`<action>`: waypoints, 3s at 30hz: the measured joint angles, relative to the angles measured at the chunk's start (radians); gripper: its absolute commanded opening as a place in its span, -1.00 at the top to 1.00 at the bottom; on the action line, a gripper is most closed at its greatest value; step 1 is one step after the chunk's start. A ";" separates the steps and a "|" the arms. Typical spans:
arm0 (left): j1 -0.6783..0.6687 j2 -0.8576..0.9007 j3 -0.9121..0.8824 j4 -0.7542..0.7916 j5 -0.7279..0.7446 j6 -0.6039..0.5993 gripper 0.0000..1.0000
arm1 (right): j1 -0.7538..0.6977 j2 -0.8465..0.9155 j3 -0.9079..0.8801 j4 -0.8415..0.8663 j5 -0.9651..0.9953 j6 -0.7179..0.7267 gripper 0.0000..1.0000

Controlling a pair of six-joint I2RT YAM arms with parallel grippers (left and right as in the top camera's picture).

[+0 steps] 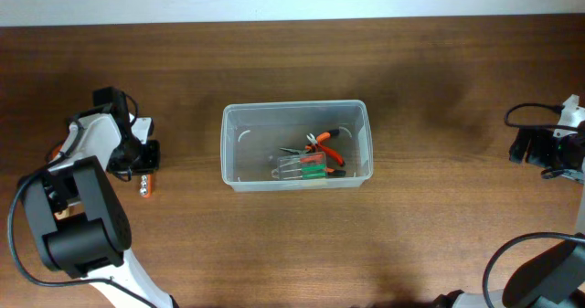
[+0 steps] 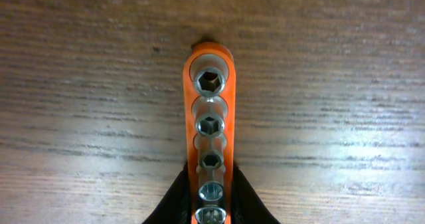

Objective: Pack container
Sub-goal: 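Lower the left gripper and close it on the orange bit holder, then lift the bit holder and carry it over the clear container, then lower the bit holder into the container and open the left gripper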

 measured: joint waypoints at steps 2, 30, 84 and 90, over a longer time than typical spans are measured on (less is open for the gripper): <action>0.000 0.008 0.013 0.000 0.003 0.000 0.85 | 0.000 0.000 0.000 0.000 0.000 0.000 -0.97; -0.309 0.040 0.777 -0.414 0.243 0.108 0.89 | 0.000 0.000 0.000 0.000 0.000 0.001 -0.97; -0.767 0.320 0.804 -0.520 0.266 0.327 0.64 | 0.000 0.000 0.000 0.000 0.000 0.000 -0.97; -0.767 0.320 0.804 -0.523 0.266 0.335 0.45 | 0.000 0.000 0.000 0.000 0.000 0.001 -0.97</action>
